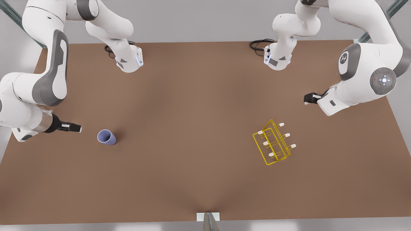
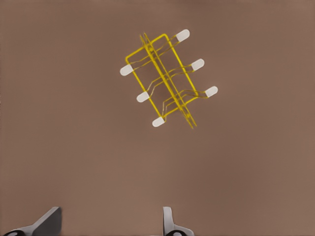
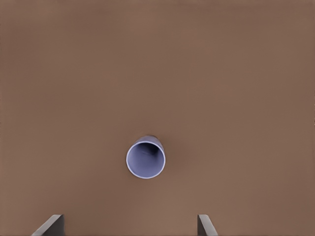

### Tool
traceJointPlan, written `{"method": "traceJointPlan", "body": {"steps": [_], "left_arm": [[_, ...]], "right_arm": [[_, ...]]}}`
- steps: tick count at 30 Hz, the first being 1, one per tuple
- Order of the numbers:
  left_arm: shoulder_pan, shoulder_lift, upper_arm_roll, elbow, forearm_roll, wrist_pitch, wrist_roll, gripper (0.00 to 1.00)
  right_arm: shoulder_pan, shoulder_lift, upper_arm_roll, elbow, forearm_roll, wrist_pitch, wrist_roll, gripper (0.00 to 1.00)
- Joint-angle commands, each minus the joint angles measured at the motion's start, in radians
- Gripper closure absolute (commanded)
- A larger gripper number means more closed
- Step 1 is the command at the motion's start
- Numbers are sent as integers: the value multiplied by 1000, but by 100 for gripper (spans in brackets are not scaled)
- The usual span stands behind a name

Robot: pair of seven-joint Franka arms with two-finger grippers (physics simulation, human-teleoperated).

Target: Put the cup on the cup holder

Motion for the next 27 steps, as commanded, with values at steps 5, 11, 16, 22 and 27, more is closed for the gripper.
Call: {"method": "traceJointPlan", "body": {"steps": [5, 11, 16, 22, 27], "left_arm": [[1, 4, 1, 3, 0, 82, 30, 0], [3, 21, 8, 1, 0, 91, 32, 0], [-6, 36, -5, 4, -3, 88, 27, 0], [-23, 28, -190, 38, 0, 40, 27, 0], [-22, 30, -181, 38, 20, 31, 26, 0]], "right_arm": [[-4, -1, 0, -2, 1, 123, 11, 0], [9, -6, 20, -59, 22, 114, 13, 0], [46, -67, 81, -313, 64, 264, 16, 0], [40, -44, 75, -369, 61, 342, 16, 0], [34, 76, 69, -370, 53, 506, 14, 0]]}}
